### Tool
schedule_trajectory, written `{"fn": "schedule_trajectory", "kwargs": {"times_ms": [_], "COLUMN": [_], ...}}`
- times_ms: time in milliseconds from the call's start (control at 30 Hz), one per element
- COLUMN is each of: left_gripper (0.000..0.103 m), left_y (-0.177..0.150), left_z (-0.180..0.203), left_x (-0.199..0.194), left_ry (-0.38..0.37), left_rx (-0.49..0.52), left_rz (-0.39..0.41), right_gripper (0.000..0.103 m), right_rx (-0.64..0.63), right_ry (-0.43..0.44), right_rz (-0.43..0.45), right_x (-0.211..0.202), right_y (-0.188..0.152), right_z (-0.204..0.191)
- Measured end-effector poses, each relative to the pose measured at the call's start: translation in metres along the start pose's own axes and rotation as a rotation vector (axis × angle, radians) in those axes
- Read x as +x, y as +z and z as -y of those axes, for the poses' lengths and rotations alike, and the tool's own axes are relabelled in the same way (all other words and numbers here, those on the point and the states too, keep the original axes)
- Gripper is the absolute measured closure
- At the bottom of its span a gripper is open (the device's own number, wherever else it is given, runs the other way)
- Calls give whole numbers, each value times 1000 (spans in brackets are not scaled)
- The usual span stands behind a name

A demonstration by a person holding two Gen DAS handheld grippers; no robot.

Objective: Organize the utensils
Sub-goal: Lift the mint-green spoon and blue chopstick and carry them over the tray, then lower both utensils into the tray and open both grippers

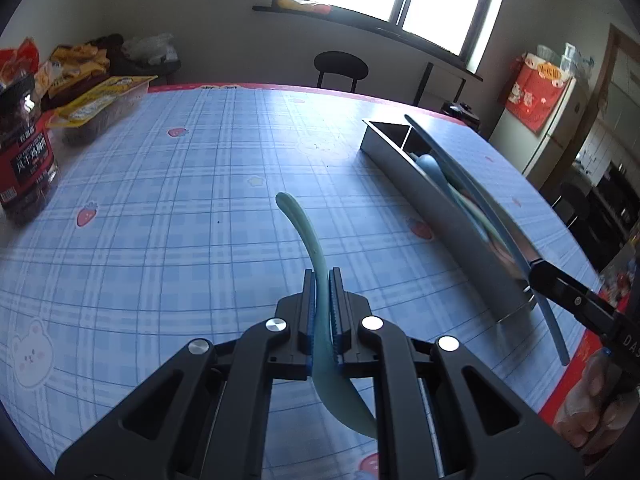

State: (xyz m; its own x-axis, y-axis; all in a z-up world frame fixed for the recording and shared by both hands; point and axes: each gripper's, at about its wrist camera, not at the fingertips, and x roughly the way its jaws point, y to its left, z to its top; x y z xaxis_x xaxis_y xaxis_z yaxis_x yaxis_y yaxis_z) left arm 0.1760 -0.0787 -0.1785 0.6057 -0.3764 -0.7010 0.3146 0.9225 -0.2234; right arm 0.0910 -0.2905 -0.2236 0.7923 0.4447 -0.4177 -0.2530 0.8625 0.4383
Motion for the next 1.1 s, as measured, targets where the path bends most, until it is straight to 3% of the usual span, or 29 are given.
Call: {"fn": "schedule_trajectory", "kwargs": {"times_ms": [133, 300, 400, 500, 600, 900, 1100], "left_gripper": [92, 92, 92, 92, 92, 92, 92], "left_y": [15, 42, 54, 63, 68, 69, 71], "left_z": [12, 44, 70, 91, 109, 130, 133], "left_x": [-6, 0, 9, 26, 40, 81, 94], "left_ry": [-33, -125, -156, -186, -170, -104, -82], "left_rx": [-39, -93, -102, -112, -81, -56, -32], "left_rz": [21, 40, 64, 41, 36, -19, -32], "right_gripper": [96, 96, 96, 96, 96, 96, 96], "right_rx": [-1, -51, -23, 51, 108, 185, 196], "right_ry": [1, -70, -82, -56, -28, -50, -87], "right_rz": [19, 56, 71, 81, 47, -58, -59], "right_x": [-8, -3, 12, 20, 23, 40, 40], "right_y": [19, 57, 73, 71, 67, 56, 54], "right_z": [14, 34, 51, 71, 88, 102, 102]}}
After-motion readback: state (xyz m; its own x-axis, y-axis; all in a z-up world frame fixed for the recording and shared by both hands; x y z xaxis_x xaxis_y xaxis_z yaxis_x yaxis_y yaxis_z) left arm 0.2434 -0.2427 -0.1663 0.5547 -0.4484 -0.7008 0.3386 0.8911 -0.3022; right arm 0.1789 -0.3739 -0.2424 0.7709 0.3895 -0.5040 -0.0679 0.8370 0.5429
